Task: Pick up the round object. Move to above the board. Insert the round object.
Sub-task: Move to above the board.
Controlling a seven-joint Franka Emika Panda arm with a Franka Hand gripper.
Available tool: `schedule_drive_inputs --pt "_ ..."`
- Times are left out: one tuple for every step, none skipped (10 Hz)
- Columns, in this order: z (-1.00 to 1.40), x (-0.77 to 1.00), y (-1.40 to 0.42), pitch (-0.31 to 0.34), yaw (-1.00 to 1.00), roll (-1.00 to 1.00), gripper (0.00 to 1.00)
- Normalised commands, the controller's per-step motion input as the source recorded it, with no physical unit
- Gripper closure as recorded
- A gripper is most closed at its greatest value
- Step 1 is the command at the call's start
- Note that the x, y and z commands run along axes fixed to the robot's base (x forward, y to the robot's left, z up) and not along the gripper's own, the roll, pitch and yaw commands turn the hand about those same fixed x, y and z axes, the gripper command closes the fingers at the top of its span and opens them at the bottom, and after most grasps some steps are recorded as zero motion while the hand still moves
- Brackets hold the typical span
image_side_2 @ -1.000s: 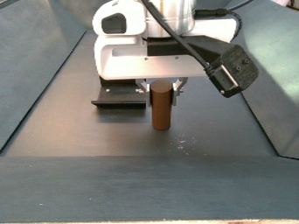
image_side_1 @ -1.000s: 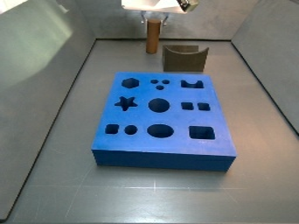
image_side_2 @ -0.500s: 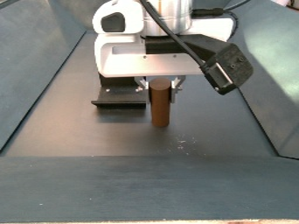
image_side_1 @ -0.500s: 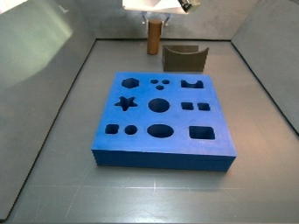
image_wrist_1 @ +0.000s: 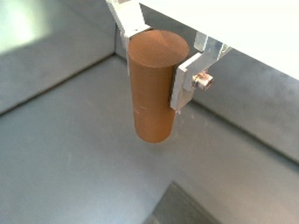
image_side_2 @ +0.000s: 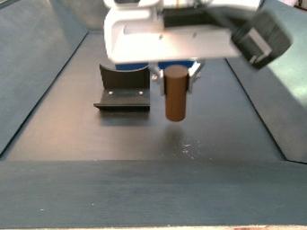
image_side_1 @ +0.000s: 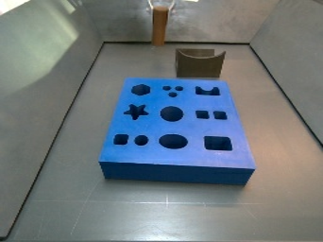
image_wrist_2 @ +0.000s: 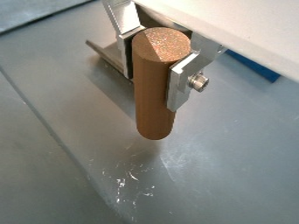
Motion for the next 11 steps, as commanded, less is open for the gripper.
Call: schedule_drive_inputs --pt "1.00 -0.17 0.01 0.125 0.03 0.19 1.00" --pt "1.00 -0.15 0.01 0.089 0.03 0.18 1.00" --pt "0.96 -0.13 0.00 0.078 0.02 0.17 1.00" --pt "0.75 -0.09 -0.01 0.067 0.03 0.18 1.00" --pt "0.59 -0.07 -0.01 0.058 0.03 0.17 1.00" --pt "0.37 -0.04 -0.01 0.070 0.03 0.16 1.00" --pt "0.20 -0.02 -0.01 0.090 0.02 0.15 1.00" --pt "0.04 0.03 -1.00 -0.122 -0.28 -0.03 1.00" --pt "0.04 0.03 -1.00 -0.132 -0.25 -0.02 1.00" --pt "0.04 0.02 -1.00 -0.139 -0.15 -0.01 1.00" --pt "0.04 0.02 -1.00 -0.120 -0.06 -0.01 1.00"
